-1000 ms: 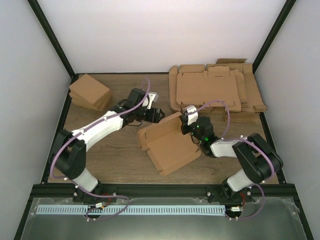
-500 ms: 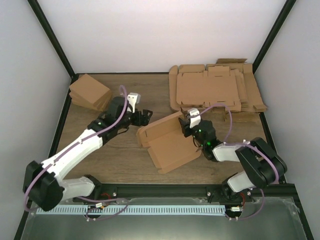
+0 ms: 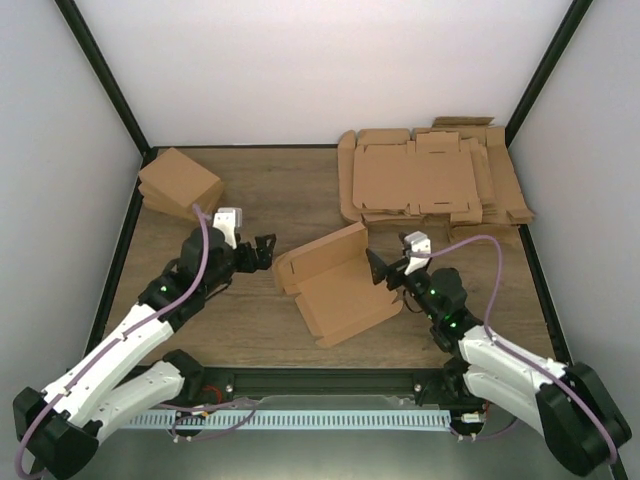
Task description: Fold the paper box
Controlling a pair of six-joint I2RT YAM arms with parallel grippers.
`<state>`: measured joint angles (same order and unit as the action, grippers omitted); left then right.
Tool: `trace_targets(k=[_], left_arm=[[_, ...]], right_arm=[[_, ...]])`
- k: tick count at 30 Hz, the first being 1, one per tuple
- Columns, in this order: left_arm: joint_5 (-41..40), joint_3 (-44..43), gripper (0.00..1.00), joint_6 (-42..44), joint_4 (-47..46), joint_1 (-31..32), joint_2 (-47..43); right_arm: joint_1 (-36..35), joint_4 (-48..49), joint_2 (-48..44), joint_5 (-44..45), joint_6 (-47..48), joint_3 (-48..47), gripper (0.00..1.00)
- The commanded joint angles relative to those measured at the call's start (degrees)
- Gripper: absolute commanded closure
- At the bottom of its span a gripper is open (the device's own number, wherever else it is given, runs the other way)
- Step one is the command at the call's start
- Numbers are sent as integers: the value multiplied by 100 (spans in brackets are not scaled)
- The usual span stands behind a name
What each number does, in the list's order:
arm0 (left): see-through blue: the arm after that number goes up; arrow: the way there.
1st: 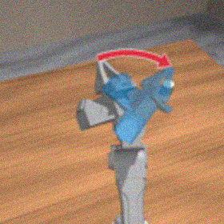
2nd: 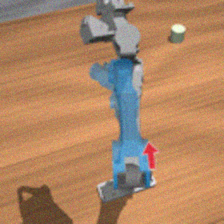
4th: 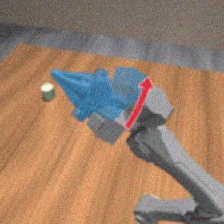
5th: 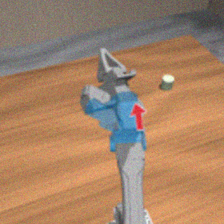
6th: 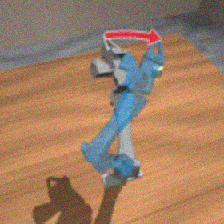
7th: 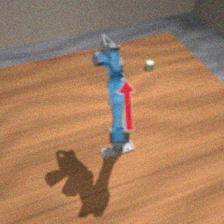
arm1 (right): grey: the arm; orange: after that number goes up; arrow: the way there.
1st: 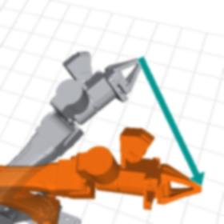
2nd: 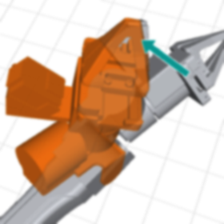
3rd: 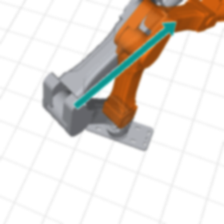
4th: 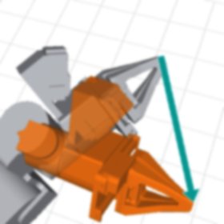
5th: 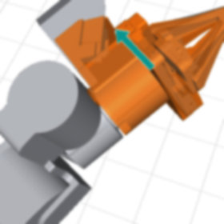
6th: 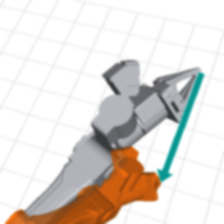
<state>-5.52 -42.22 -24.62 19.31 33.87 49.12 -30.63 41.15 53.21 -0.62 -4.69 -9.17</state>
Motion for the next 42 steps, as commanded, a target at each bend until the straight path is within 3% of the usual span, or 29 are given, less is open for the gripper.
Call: trace_targets(k=[1, 3, 6, 11, 21, 31, 42], left_arm=[[-165, 249, 0, -499, 129, -21, -125], [-21, 397, 0, -639, 90, -21, -165], [142, 614, 0, -757, 20, -25, -325], [290, 969, 0, -851, -134, -21, -439], [662, 1428, 0, -1034, -708, -23, -311], [924, 1471, 0, -983, -854, -151, 30], [1080, 1451, 4, -783, -1022, -223, 307]], right_arm=[[-22, -977, -575, 823, -1294, -29, 0], [4, -1657, -643, 1211, -2002, -93, 0], [20, -1632, -584, 656, -1959, -39, 0], [22, -984, -38, 582, -1869, 181, 1], [21, -136, 1964, 95, -1367, -633, 27], [179, 647, 3339, 225, -980, -1120, 34], [264, 776, 3866, 155, -929, -1550, 49]])
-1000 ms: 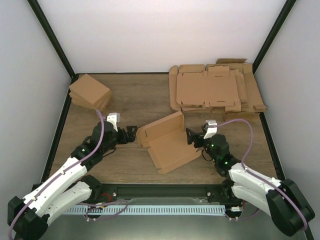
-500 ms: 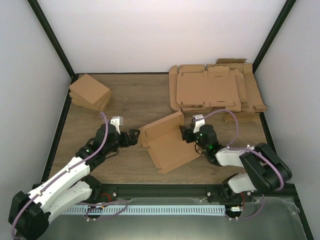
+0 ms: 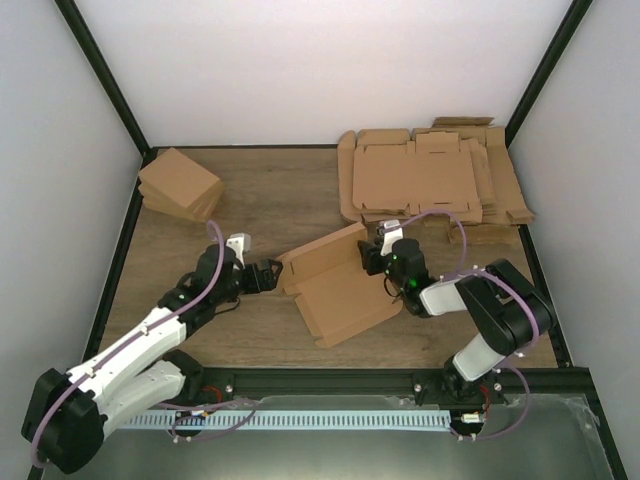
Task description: Fold the paper box
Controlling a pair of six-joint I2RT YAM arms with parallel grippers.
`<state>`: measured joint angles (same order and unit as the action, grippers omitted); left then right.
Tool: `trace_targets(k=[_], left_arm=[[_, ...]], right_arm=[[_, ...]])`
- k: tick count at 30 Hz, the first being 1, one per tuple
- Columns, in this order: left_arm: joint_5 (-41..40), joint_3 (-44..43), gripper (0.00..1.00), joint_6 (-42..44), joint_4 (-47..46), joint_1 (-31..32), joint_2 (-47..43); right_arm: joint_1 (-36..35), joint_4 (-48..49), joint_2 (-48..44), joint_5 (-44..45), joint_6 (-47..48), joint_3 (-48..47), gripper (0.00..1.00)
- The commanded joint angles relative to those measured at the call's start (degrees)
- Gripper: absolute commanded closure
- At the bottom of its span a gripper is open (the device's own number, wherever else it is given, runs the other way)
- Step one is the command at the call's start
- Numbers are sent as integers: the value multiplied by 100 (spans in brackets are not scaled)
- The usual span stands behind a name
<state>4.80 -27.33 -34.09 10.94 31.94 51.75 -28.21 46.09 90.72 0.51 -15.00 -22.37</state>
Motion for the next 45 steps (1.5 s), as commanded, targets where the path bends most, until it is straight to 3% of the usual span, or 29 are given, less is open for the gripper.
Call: trace_targets(k=[1, 10, 14, 23, 32, 38, 45], left_arm=[[26, -70, 4, 192, -174, -35, 59], [-93, -458, 5, 350, 142, -30, 81], [-180, -876, 4, 441, 608, -30, -95], [-324, -2099, 0, 465, 1704, -30, -364], [943, -601, 0, -1006, 208, -30, -645], [1446, -646, 0, -868, -4, -30, -700], [1979, -386, 0, -1296, -559, 0, -312]], right_arm=[[25, 268, 164, 54, 135, -289, 51], [26, 322, 226, 171, 125, -395, 75], [26, 268, -48, 236, -99, -287, 80], [26, -245, -579, 645, -1895, -333, 91], [26, -302, -531, 638, -3170, -593, 95], [24, -227, -441, 591, -3276, -550, 96], [26, -202, -465, 695, -3160, -481, 96]])
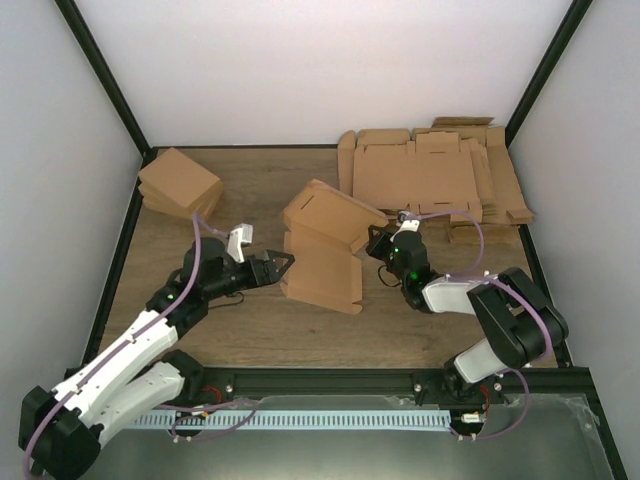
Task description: Fold the paper box
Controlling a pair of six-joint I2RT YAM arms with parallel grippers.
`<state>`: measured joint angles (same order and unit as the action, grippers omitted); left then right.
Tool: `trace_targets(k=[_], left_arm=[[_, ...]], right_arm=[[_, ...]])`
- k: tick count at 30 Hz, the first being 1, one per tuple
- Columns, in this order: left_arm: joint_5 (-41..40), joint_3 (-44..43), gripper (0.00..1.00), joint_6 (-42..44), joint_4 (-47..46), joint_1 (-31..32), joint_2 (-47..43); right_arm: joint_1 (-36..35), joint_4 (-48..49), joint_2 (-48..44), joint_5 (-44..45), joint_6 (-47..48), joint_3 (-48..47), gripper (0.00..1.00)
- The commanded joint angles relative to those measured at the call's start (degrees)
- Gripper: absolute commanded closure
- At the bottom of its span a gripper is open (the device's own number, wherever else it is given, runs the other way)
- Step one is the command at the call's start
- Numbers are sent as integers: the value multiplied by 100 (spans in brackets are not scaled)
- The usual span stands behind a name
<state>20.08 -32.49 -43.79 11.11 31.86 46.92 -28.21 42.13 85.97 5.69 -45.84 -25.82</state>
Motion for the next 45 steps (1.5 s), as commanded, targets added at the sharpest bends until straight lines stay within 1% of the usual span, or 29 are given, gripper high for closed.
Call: trace_targets(k=[1, 4, 6, 9, 13, 15, 17, 18, 19, 20, 21, 22, 23, 25, 26, 27, 29, 31, 35, 39, 42, 45], left_arm=[[464, 163, 0, -378, -637, 17, 220], [429, 183, 0, -425, -672, 53, 379], [431, 182, 4, -437, -696, 65, 509], [485, 198, 13, -462, -795, 96, 711], [458, 147, 32, -415, -848, 127, 905], [285, 43, 39, -284, -720, 125, 944], [17, -126, 48, -30, -471, 128, 994], [-130, -246, 55, 138, -246, 128, 1049], [-287, -444, 63, 310, -53, 128, 1121], [-414, -600, 74, 524, 167, 128, 1221], [-503, -794, 84, 724, 390, 128, 1329], [-545, -989, 90, 920, 595, 126, 1448], [-585, -1188, 95, 1090, 830, 128, 1545], [-725, -1561, 96, 1473, 1295, 128, 1703], [-811, -1734, 96, 1611, 1520, 128, 1740], [-891, -1888, 96, 1753, 1728, 126, 1759], [-1076, -2250, 96, 1982, 2212, 128, 1777], [-1183, -2610, 96, 2193, 2693, 121, 1789], [-1303, -3307, 96, 2561, 3734, 127, 1940], [-1609, -3914, 96, 2732, 4602, 123, 2128], [-1872, -4150, 96, 2778, 5007, 122, 2174], [-2132, -4432, 96, 2766, 5406, 147, 2329]], right_arm=[[26, 202, 7, 192, -67, -126, 96], [26, 260, -15, 202, -55, -64, 96], [26, 264, -19, 206, -45, -47, 96], [24, 260, -27, 206, -31, -41, 96], [26, 261, -37, 189, 5, -52, 96], [26, 262, -36, 172, 38, -59, 96], [11, 246, -28, 152, 89, -86, 96], [-4, 230, -28, 163, 111, -85, 96], [-20, 235, -32, 180, 123, -77, 96], [-33, 241, -36, 192, 134, -73, 95], [-35, 230, -55, 193, 146, -58, 92], [-43, 228, -81, 195, 153, -36, 86], [-45, 232, -118, 195, 166, -10, 74], [-51, 244, -217, 166, 226, 48, 45], [-53, 217, -269, 116, 281, 71, 32], [-58, 177, -357, 63, 324, 95, 25], [-82, 95, -606, -78, 436, 196, 15], [-109, -47, -879, -237, 539, 368, 9], [-237, -632, -1422, -599, 1007, 516, 3], [-256, -1184, -2053, -1099, 1358, 755, 1], [-256, -1624, -2590, -1472, 1442, 841, 1], [-255, -2211, -2902, -1685, 1472, 697, 0]])
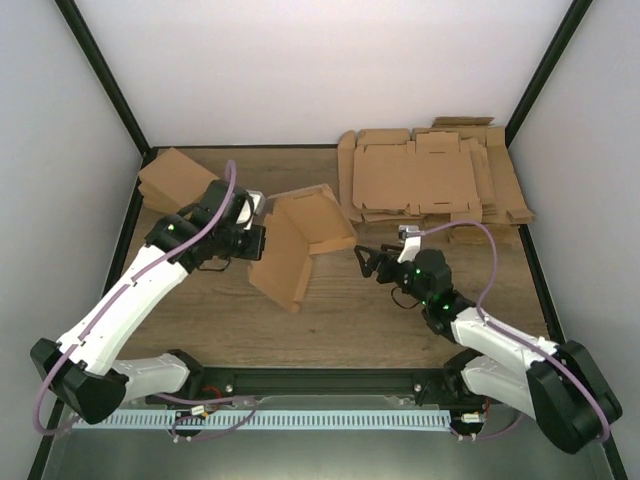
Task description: Fold the paper box
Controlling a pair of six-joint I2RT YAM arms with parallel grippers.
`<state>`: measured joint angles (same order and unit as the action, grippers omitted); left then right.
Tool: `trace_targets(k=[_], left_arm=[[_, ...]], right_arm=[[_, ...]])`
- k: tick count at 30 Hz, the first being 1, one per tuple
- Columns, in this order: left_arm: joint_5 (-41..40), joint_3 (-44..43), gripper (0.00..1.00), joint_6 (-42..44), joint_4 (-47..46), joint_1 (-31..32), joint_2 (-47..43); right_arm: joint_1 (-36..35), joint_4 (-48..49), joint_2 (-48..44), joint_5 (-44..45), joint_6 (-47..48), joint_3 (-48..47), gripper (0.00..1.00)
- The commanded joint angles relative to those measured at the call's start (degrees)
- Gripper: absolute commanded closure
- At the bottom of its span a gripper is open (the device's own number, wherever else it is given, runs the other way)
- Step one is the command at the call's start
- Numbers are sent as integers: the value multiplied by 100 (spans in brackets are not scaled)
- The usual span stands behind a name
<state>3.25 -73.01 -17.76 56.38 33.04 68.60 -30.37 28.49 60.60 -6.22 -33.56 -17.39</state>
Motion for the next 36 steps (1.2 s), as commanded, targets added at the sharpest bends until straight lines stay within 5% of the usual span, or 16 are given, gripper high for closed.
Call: trace_targets(k=[1, 16, 36], left_arm=[[-576, -460, 96, 150, 1011, 70, 221], [-2080, -901, 96, -140, 1726, 1139, 1107], [-1792, -467, 94, 84, 1039, 1191, 1122]], right_arm=[[-40, -1037, -368, -534, 263, -254, 0], [78, -2677, -255, -559, 521, -1630, 3], [207, -3117, -303, -1015, 756, -2192, 8]])
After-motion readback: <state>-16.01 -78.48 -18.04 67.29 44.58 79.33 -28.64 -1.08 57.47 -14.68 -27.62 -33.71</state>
